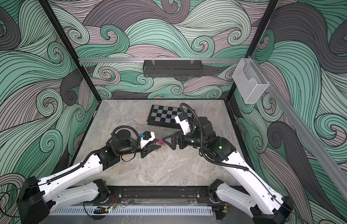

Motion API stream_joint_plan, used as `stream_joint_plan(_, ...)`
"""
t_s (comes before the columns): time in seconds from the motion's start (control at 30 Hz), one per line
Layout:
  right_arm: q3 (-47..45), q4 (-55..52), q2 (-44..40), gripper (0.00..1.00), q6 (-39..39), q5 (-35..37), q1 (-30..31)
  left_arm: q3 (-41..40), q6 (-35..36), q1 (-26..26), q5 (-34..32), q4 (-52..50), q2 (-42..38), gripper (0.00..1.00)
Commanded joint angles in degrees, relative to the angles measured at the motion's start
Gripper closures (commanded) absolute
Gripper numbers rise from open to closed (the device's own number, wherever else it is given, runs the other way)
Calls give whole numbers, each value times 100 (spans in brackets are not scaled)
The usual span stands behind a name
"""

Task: Close the paint jar lid
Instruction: Screw the lid onto the paint jar.

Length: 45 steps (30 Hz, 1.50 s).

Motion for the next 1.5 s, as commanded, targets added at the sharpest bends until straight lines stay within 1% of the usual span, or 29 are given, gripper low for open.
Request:
stream_joint_plan(0.0, -233, 41, 51, 2, 326, -465, -179, -22, 469, -84, -139, 294, -80, 99)
stream_joint_plan(0.13, 69, -338, 252, 5, 114, -225, -2, 44, 657, -132, -233, 105, -47, 99)
stream_joint_plan(0.37, 447, -517, 687, 13, 251, 354, 423, 126, 804, -193, -331, -56, 20, 99)
stream_joint_plan(0.5, 643, -629, 989, 15, 305, 599, 642, 181, 843, -220, -365, -124, 52, 99)
stream_joint_plan(0.7, 783, -629, 1306, 26, 465, 860, 796, 204, 888, -263, -449, -163, 46, 99)
stream_joint_plan(0.83, 876, -629, 1477, 37, 506, 967, 931, 215, 914, -280, -485, -192, 53, 99)
stream_joint_plan(1.0, 928, -629, 1667, 44, 533, 967, 1029, 234, 940, -299, -560, -227, 56, 99)
stream_joint_plan(1.03, 929, -629, 1695, 46, 539, 962, 1047, 247, 947, -298, -570, -235, 55, 99)
stream_joint_plan(1.07, 936, -635, 1725, 51, 558, 958, 1056, 247, 964, -297, -584, -244, 46, 99)
stream_joint_plan(1.1, 936, -626, 1751, 54, 561, 931, 1072, 240, 972, -308, -594, -245, 46, 99)
stream_joint_plan(1.2, 947, -625, 1827, 56, 600, 903, 1107, 248, 980, -310, -623, -254, 43, 99)
stream_joint_plan(1.4, 973, -593, 1911, 67, 670, 901, 1135, 247, 977, -326, -640, -241, 68, 99)
stream_joint_plan(1.47, 984, -578, 1912, 73, 680, 914, 1127, 248, 950, -331, -650, -229, 87, 97)
